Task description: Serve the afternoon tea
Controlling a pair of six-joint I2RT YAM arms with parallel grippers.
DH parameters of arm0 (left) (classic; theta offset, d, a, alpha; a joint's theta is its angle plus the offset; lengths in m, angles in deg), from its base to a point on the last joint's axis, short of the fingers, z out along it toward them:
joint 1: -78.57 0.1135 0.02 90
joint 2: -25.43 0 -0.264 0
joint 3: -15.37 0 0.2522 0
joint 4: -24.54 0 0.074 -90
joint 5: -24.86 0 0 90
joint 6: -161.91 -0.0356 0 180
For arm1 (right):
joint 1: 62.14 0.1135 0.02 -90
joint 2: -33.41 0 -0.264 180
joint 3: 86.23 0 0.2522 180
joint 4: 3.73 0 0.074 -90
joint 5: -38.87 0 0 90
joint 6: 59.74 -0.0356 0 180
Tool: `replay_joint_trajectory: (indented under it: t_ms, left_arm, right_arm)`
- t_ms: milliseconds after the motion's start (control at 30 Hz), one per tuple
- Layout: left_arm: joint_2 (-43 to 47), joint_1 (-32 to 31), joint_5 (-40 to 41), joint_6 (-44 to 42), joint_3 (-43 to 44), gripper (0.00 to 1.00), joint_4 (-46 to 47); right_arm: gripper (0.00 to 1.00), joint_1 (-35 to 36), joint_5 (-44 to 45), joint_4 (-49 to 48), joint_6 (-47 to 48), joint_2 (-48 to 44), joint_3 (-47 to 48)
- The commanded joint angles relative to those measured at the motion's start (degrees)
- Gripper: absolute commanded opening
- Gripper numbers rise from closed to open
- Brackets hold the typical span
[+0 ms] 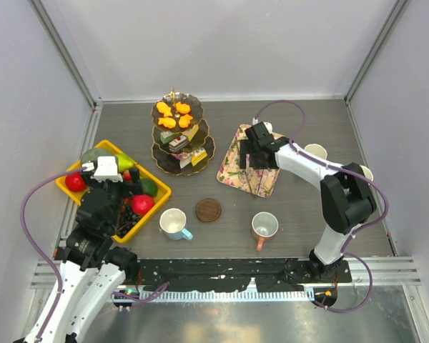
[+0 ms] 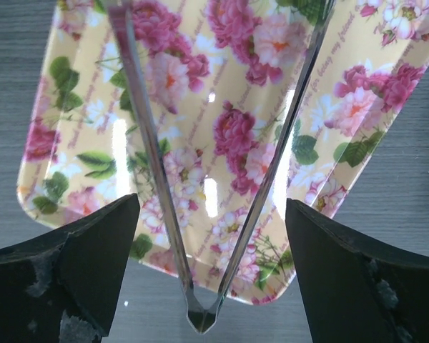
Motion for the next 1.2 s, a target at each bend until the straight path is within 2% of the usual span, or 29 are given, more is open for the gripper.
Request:
replay_joint_trajectory:
  t_ms: [0,167,367,533,800,1167]
  left_arm:
    - [0.3,0.16,-0.1,-0.19,-0.08,0.99,2.95]
    - [0.31,0.16,-0.19,-0.2,0.1,0.99,2.87]
    - [0.22,0.16,-0.19,-0.2,-0.08,0.99,2.87]
    - [0.22,0.16,-0.1,-0.11,-0.08,0.99,2.87]
    - [0.22,0.16,-0.01,-0.28,0.01,0.99,2.87]
    - [-0.4,0.16,-0.01,-0.2,0.01,0.99,2.87]
  right_arm:
    - [0.87,2.49,-2.39,1.45,3.54,-6.9,2.21]
    - [0.8,6.79,-9.67,2.69,5.66,-9.54,0.63]
    - [0.79,14.0,-16.54,3.3,4.87,-7.36,-0.51]
    - [0.77,16.38,-16.73,3.13,3.03,-4.19,-1.65]
    - [0.74,12.96,-14.7,2.6,2.32,1.0,-2.1]
    - [0.72,2.41,-15.94,-0.74,-0.05,6.8,-0.52]
